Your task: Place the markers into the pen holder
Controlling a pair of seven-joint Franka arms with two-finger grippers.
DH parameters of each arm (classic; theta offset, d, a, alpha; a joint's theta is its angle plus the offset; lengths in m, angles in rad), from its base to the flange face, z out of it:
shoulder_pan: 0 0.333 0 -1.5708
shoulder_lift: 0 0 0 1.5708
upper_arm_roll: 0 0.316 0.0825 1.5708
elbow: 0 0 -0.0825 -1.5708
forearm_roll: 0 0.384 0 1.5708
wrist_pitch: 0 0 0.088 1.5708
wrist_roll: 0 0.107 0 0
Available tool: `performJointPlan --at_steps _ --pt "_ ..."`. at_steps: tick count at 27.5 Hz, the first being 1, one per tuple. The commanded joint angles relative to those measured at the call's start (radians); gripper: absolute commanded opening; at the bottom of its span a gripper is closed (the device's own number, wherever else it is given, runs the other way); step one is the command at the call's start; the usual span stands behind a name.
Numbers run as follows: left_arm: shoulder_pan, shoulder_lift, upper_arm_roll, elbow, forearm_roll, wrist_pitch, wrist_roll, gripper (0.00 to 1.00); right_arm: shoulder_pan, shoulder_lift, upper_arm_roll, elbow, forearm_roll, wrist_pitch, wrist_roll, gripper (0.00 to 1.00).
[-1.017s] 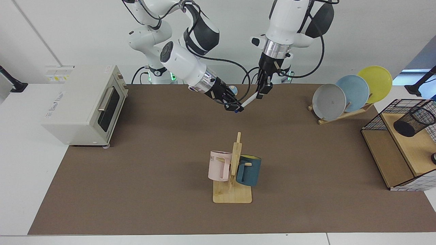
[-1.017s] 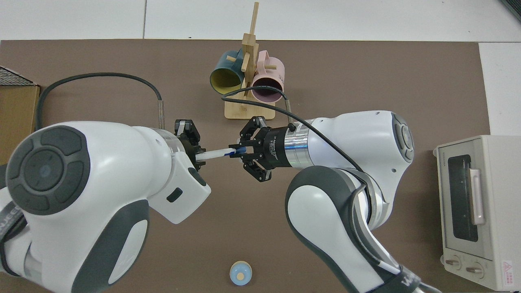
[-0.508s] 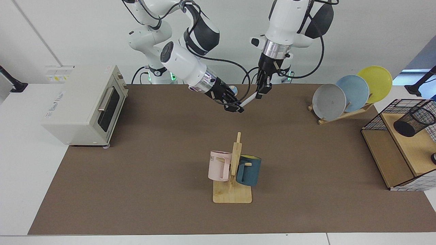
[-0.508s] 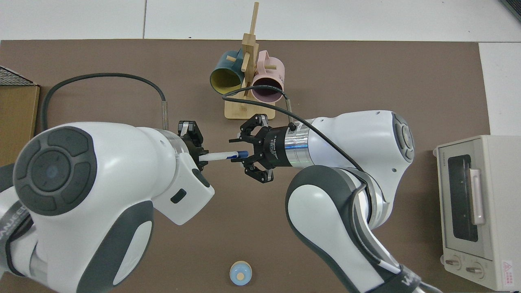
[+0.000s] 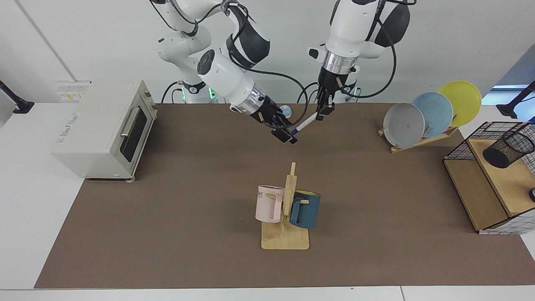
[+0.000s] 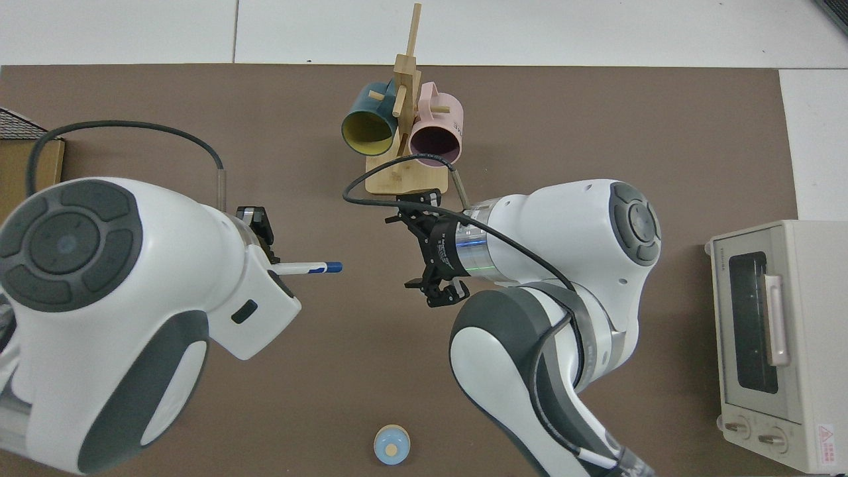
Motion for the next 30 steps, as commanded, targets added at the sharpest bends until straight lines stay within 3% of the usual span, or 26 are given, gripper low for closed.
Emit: performJointPlan --at_steps 1,5,12,15,21,30 --pt "0.002 -0.014 0.097 0.005 0.026 -0.082 0.024 0.00 0.000 -0.021 -0.003 -0.016 -0.196 -0.100 -0.158 1.00" --pt "0.002 -0.014 0.156 0.021 0.095 -0.087 0.105 0.00 -0.009 -0.053 -0.004 -0.053 -0.334 -0.172 -0.273 1.00" --pt "0.005 -0.012 0.176 0.071 0.380 -0.160 0.128 0.00 -0.058 -0.095 -0.007 -0.067 -0.480 -0.272 -0.407 1.00" --pt "0.008 -0.014 0.206 0.075 0.451 -0.177 0.148 0.00 -0.096 -0.116 -0.007 -0.067 -0.504 -0.308 -0.486 1.00" --pt "0.008 -0.006 0.356 0.086 0.473 -0.174 0.180 0.00 -0.197 -0.152 -0.007 -0.067 -0.537 -0.377 -0.693 1.00" --pt "0.008 0.015 0.408 0.118 0.689 -0.055 0.225 0.00 -0.328 -0.188 -0.007 -0.068 -0.598 -0.419 -0.976 1.00"
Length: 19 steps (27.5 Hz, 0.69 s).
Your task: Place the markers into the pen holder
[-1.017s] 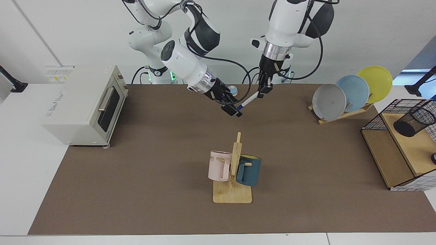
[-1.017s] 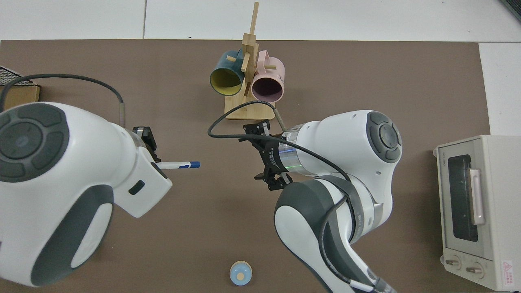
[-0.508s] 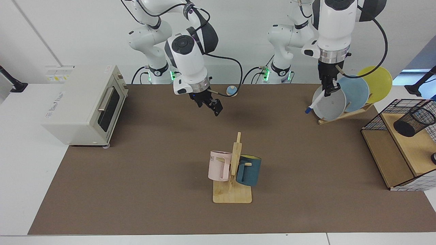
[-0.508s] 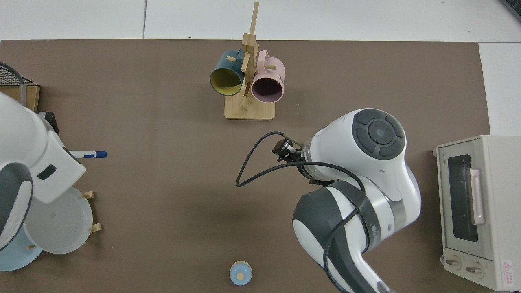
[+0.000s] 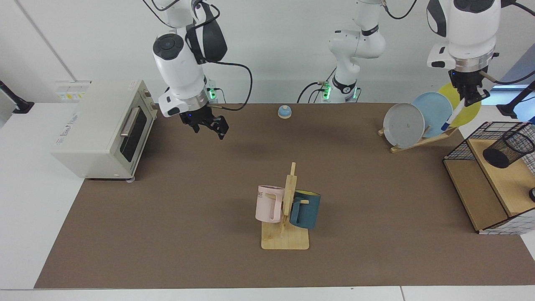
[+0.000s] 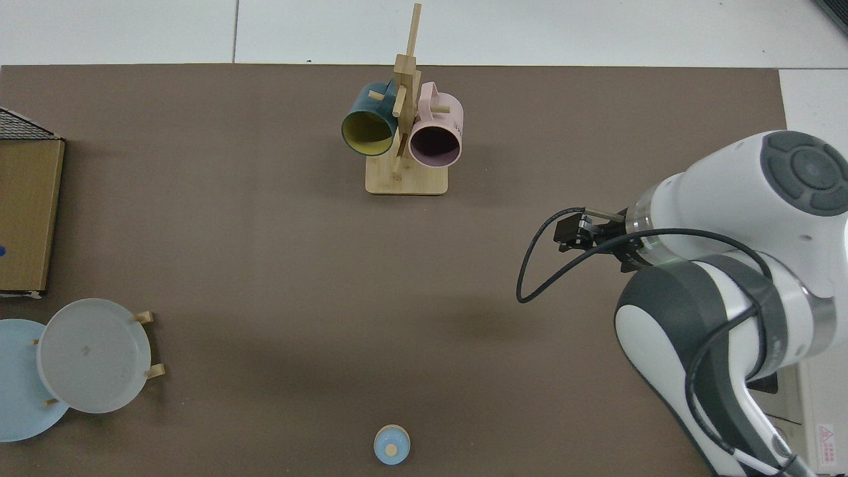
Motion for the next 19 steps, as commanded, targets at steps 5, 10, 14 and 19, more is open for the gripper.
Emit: performJointPlan --at_steps 5,10,14,19 --pt "0.006 0.051 0.052 0.050 0.146 0.199 0.101 0.00 -0.142 -0.061 0.013 -0.028 -0.041 -0.048 -0.292 1.00" --pt "0.008 0.074 0.109 0.060 0.155 0.330 0.251 0.00 -0.199 -0.082 0.012 -0.028 -0.041 -0.077 -0.400 1.00" --pt "0.015 0.117 0.144 0.098 0.147 0.373 0.338 0.00 -0.245 -0.110 0.012 -0.021 -0.041 -0.095 -0.496 1.00" --pt "0.081 0.172 0.158 0.115 0.141 0.459 0.399 0.00 -0.260 -0.125 0.002 0.056 -0.059 -0.184 -0.593 1.00"
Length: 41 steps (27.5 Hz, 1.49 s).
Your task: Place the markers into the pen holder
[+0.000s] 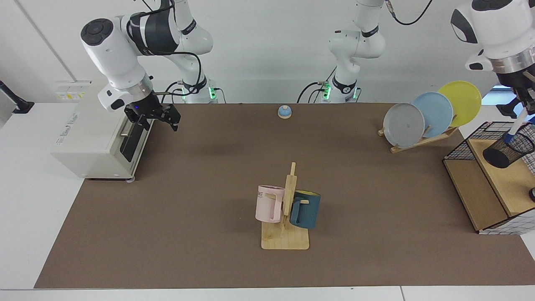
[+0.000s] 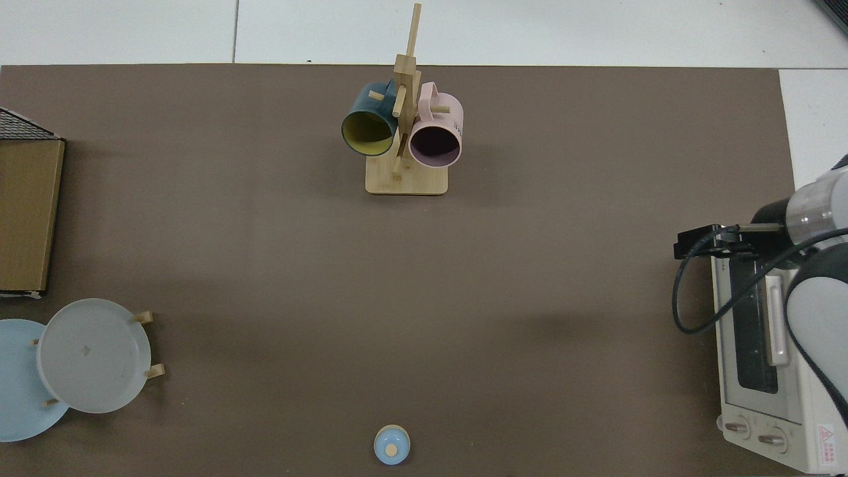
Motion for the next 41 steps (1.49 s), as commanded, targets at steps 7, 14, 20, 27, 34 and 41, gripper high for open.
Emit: performJointPlan --at_steps 7,14,20,27,34,41 --pt "0.113 0.092 0.021 0.064 -0.035 0.118 0.136 0.00 -0.064 -0.027 0.006 0.091 -0.052 -0.133 -0.164 1.00" --pt "0.124 0.089 0.052 0.053 -0.061 0.118 0.185 0.00 -0.085 0.047 0.005 0.244 -0.050 -0.210 -0.172 1.00" --pt "0.124 0.071 0.063 0.021 -0.073 0.105 0.221 0.00 -0.075 0.042 0.009 0.243 -0.055 -0.206 -0.140 1.00" --pt "0.124 0.032 0.064 -0.050 -0.140 0.091 0.268 0.00 -0.076 0.027 0.016 0.218 -0.047 -0.207 -0.138 1.00" --pt "0.118 0.020 0.064 -0.076 -0.140 0.090 0.277 0.00 -0.075 0.027 0.023 0.218 -0.039 -0.221 -0.138 1.00" --pt "0.118 0.018 0.064 -0.096 -0.143 0.088 0.271 1.00 -0.076 0.029 0.023 0.220 -0.041 -0.203 -0.136 1.00"
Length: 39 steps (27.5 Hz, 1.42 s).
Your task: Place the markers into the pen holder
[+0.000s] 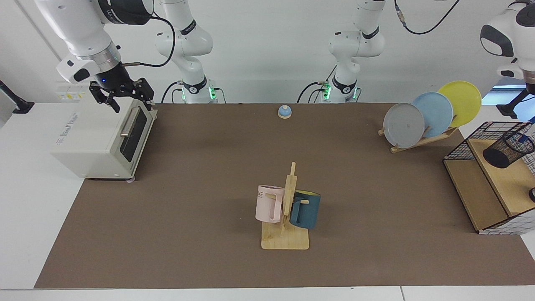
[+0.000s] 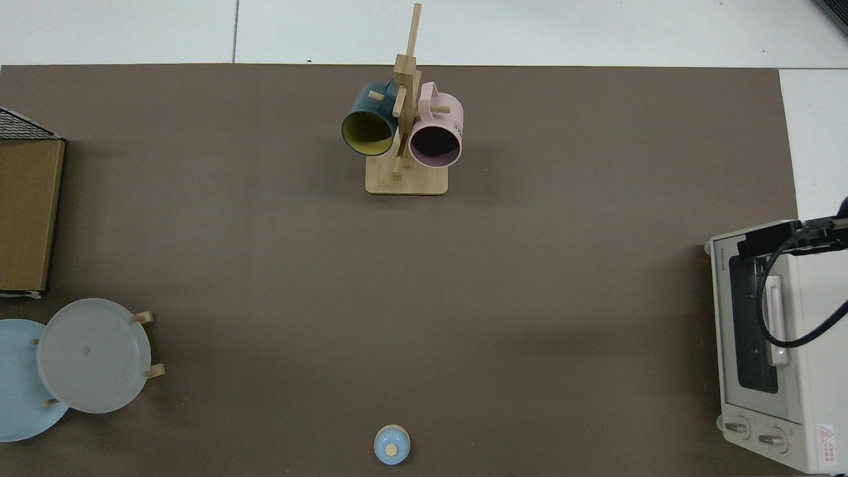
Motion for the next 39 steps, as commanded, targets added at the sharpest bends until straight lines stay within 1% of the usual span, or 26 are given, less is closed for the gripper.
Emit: performJointPlan --at_steps 1,5,8,11,14,16,21,26,30,35,37,39 --pt "-0.009 -0.030 0.000 -0.036 -0.024 -0.006 0.015 1.00 -0.011 0.003 0.008 0.011 -0.001 -0.008 0.002 1.00" --pt "-0.014 -0.027 -0.005 -0.034 -0.056 -0.015 0.012 1.00 -0.009 0.003 0.008 0.011 0.000 -0.008 0.002 1.00" --pt "-0.017 -0.029 -0.020 -0.033 -0.071 -0.061 -0.011 1.00 -0.009 0.003 0.008 0.011 0.000 -0.008 0.002 1.00" --pt "-0.040 -0.029 -0.048 -0.031 -0.077 -0.112 -0.062 1.00 -0.009 0.003 0.008 0.011 0.000 -0.008 0.002 1.00" --pt "-0.046 -0.030 -0.075 -0.030 -0.090 -0.145 -0.111 1.00 -0.009 0.003 0.008 0.011 0.000 -0.008 0.002 1.00" --pt "-0.045 -0.029 -0.089 -0.030 -0.122 -0.152 -0.126 1.00 -0.009 0.003 0.008 0.011 0.000 -0.008 0.002 1.00" --pt "-0.046 -0.027 -0.097 -0.030 -0.252 -0.164 -0.154 1.00 -0.009 0.003 0.008 0.011 0.000 -0.008 0.002 1.00" --pt "-0.057 -0.032 -0.144 -0.031 -0.277 -0.248 -0.180 1.00 -0.009 0.003 0.008 0.011 0.000 -0.008 0.002 1.00" --pt "-0.059 -0.044 -0.176 -0.036 -0.346 -0.331 -0.304 1.00 -0.009 0.003 0.008 0.011 0.000 -0.008 0.001 1.00" --pt "-0.069 -0.057 -0.215 -0.059 -0.378 -0.336 -0.421 1.00 -0.009 0.003 0.008 0.011 0.000 -0.008 0.002 1.00" --pt "-0.077 -0.076 -0.226 -0.088 -0.450 -0.336 -0.470 1.00 -0.009 0.003 0.008 0.011 0.000 -0.008 0.001 1.00" --pt "-0.086 -0.098 -0.233 -0.126 -0.485 -0.314 -0.534 1.00 -0.009 0.003 0.008 0.011 0.000 -0.008 0.002 1.00"
